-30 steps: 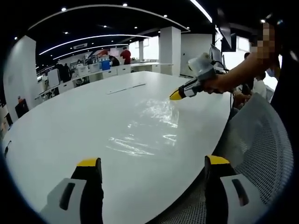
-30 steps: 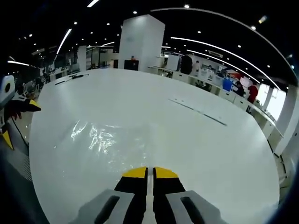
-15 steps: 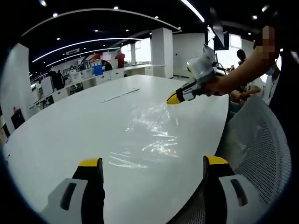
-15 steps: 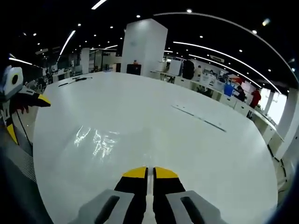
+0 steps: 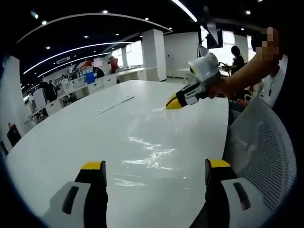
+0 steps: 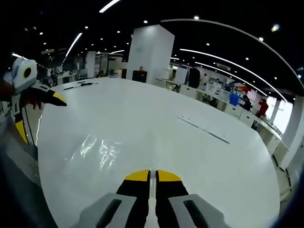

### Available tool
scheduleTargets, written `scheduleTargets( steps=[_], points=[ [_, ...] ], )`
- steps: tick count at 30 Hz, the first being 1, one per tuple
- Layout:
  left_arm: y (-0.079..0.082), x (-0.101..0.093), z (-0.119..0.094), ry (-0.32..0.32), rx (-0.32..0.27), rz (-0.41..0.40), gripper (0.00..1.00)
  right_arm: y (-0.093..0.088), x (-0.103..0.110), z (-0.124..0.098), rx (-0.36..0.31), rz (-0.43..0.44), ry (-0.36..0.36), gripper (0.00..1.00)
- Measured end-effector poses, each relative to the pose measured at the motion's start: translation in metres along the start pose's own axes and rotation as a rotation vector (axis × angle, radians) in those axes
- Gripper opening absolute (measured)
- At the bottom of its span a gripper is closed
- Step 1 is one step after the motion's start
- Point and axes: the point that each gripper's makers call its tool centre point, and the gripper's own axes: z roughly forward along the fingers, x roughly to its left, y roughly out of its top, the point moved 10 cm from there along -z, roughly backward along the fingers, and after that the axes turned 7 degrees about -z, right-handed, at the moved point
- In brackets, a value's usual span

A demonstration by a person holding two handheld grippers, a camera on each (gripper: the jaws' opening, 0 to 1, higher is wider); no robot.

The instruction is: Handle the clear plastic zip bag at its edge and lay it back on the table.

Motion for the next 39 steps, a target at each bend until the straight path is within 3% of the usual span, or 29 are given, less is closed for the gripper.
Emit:
scheduleTargets(
  steps=[7, 26, 39],
  points=[
    [0.013, 0.006, 0.008, -0.015, -0.009, 0.023, 0.84, 0.006, 0.001, -0.001, -0.021, -0.03, 0.028, 0.0],
    [0.035, 0.014, 0.034, -0.103, 0.047, 0.119, 0.8, 0.024, 0.015, -0.015, -0.053, -0.113, 0.066, 0.0],
    [0.052, 0.02, 0.052, -0.161, 0.075, 0.182, 0.71, 0.03, 0.02, -0.017, -0.069, -0.172, 0.089, 0.0]
  ],
)
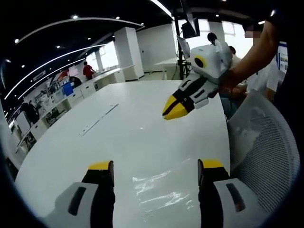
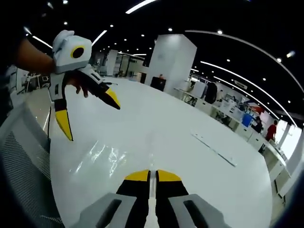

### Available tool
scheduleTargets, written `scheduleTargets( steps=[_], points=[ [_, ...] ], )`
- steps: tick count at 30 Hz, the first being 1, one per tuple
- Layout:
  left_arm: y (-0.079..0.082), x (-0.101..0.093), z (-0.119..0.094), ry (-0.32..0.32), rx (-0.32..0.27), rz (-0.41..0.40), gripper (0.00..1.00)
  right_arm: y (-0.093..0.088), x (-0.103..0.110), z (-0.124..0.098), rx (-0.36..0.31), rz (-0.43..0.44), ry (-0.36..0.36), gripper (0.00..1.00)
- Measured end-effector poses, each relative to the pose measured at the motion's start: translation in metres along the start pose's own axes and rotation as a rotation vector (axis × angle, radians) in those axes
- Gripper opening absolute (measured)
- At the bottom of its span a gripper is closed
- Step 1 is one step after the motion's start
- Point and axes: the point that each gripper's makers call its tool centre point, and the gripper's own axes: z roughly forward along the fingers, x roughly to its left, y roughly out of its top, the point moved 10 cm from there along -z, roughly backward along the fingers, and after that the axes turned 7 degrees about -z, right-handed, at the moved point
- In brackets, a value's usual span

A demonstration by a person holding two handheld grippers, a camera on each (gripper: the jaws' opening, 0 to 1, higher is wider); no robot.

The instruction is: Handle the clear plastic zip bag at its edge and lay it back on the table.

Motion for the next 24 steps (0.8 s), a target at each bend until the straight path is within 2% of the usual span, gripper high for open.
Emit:
scheduleTargets(
  steps=[8, 15, 24],
  points=[
    [0.007, 0.004, 0.007, -0.032, 0.029, 0.035, 0.67, 0.005, 0.005, -0.001, -0.008, -0.04, 0.013, 0.0],
    [0.011, 0.008, 0.013, -0.055, 0.035, 0.082, 0.59, 0.008, 0.007, -0.001, -0.018, -0.067, 0.022, 0.0],
    [0.019, 0.011, 0.021, -0.063, 0.047, 0.133, 0.56, 0.012, 0.015, -0.002, -0.022, -0.128, 0.045, 0.0]
  ],
)
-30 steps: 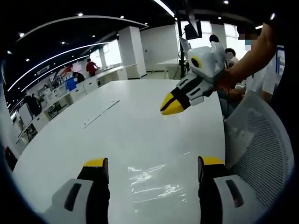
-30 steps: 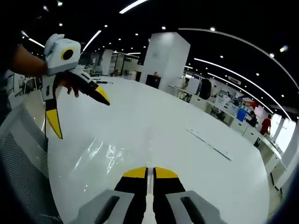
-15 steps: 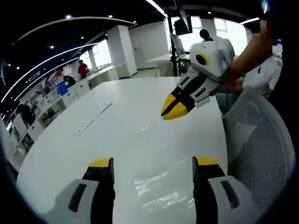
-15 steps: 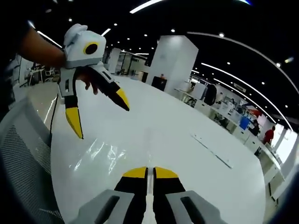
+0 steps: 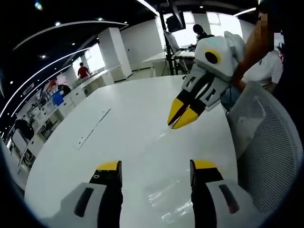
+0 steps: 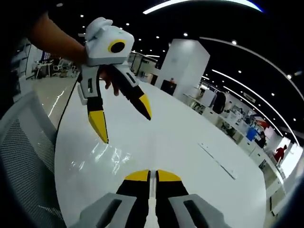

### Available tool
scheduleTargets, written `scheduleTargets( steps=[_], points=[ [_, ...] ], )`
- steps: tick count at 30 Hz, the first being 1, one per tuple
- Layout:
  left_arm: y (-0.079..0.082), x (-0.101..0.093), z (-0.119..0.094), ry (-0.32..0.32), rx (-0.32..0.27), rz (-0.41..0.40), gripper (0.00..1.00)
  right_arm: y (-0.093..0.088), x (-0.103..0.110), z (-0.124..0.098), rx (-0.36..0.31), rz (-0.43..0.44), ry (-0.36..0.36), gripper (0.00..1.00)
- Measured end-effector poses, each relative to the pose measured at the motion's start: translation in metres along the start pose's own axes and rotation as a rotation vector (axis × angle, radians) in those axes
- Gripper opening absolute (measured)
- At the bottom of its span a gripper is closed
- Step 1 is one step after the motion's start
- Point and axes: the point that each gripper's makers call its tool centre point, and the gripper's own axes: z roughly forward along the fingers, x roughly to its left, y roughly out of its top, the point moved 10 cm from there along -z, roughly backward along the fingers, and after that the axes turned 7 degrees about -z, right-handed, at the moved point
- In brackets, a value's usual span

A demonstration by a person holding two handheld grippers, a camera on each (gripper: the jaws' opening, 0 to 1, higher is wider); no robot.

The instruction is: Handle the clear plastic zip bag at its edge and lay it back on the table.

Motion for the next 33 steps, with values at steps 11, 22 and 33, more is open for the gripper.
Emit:
scheduleTargets(
  steps=[11, 22, 33],
  points=[
    [0.002, 0.004, 0.015, -0.035, 0.055, 0.098, 0.44, 0.005, 0.009, 0.0, -0.008, -0.074, 0.028, 0.0],
    [-0.002, 0.007, 0.03, -0.057, 0.137, 0.166, 0.28, 0.01, 0.011, -0.001, -0.025, -0.107, 0.035, 0.0],
    [-0.01, 0.01, 0.03, -0.054, 0.179, 0.182, 0.17, 0.016, 0.019, -0.001, -0.048, -0.164, 0.058, 0.0]
  ],
)
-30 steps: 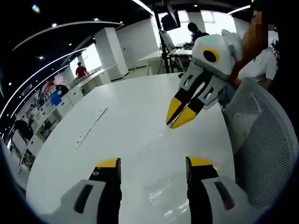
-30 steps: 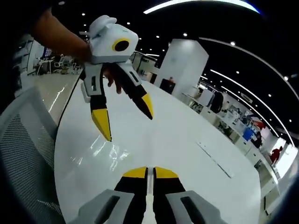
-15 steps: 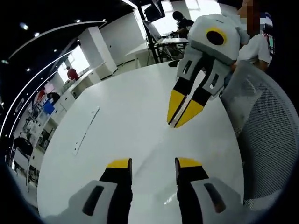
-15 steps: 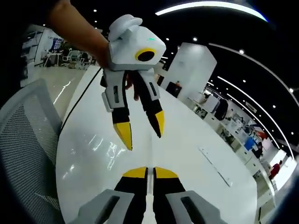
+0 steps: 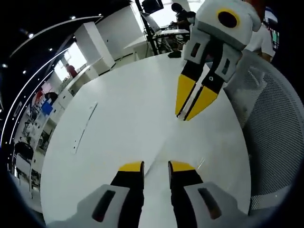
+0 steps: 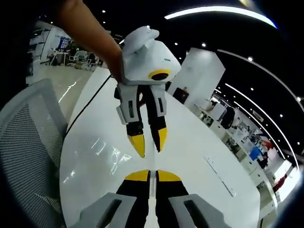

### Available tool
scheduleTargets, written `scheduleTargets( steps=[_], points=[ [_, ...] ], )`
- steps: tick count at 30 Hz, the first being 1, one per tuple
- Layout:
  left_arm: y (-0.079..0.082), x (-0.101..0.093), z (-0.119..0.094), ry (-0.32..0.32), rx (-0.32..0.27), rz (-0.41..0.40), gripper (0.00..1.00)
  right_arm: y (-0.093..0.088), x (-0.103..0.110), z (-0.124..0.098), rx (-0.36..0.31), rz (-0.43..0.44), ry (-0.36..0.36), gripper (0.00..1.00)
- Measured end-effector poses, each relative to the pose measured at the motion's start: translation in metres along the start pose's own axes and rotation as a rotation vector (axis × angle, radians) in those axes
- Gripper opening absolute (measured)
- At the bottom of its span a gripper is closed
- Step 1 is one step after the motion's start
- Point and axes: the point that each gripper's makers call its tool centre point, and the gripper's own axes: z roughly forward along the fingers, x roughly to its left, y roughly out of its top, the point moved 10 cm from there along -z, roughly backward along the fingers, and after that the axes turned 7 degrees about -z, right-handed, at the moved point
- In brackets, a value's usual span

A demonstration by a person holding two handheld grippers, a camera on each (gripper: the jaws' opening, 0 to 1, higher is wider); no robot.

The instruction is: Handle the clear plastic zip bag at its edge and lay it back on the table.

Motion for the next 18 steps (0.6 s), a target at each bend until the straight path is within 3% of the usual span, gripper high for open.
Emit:
scheduleTargets(
  steps=[8, 18],
  points=[
    [-0.002, -0.005, -0.001, -0.019, 0.015, 0.025, 0.0, 0.0, 0.001, 0.0, 0.004, -0.023, 0.006, 0.0],
    [-0.003, -0.013, -0.002, -0.021, 0.032, 0.088, 0.0, -0.003, 0.005, 0.0, 0.015, -0.029, 0.027, 0.0]
  ],
)
